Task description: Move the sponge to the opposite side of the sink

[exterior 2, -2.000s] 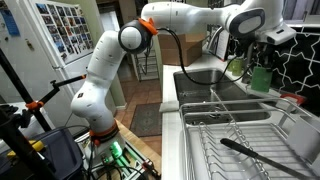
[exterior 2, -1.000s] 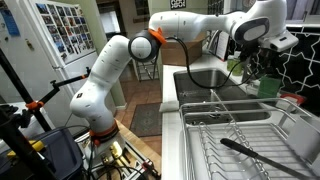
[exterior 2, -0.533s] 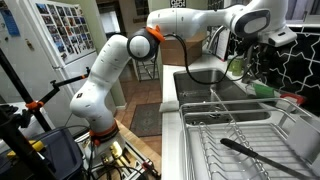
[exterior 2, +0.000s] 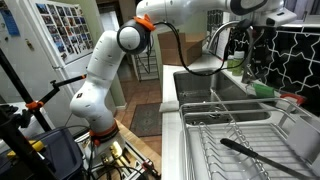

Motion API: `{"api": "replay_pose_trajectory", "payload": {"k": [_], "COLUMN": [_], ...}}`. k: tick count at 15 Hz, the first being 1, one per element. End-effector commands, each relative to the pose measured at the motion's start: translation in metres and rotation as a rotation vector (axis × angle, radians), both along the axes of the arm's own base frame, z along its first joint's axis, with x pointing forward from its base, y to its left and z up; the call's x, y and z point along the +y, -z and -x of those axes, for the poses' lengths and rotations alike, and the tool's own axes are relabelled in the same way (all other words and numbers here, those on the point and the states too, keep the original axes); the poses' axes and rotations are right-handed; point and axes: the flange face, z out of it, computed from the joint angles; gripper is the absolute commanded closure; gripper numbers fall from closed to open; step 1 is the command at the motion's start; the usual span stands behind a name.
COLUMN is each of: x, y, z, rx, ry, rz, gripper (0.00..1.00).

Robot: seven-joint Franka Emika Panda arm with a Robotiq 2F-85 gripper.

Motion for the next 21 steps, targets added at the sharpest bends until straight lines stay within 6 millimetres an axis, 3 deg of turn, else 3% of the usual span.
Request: {"api": "replay_pose_trajectory", "payload": {"k": [1, 6, 12, 17, 21], "x": [0.014, 0.043, 0.083, 0.107, 0.111], "y": [-0.022, -0.046, -0.067, -0.078, -0.08], "z": [0.031, 0.072, 0.108, 0.122, 0.121], "rx": [0.093, 0.272, 0.332, 0.343, 0.287], "ry": [-0.149, -0.345, -0.464, -0.481, -0.454], "rz": [0.025, 0.075, 0.005, -0.028, 0.017], "gripper": [0.0, 0.0, 0.0, 0.0, 0.0]}}
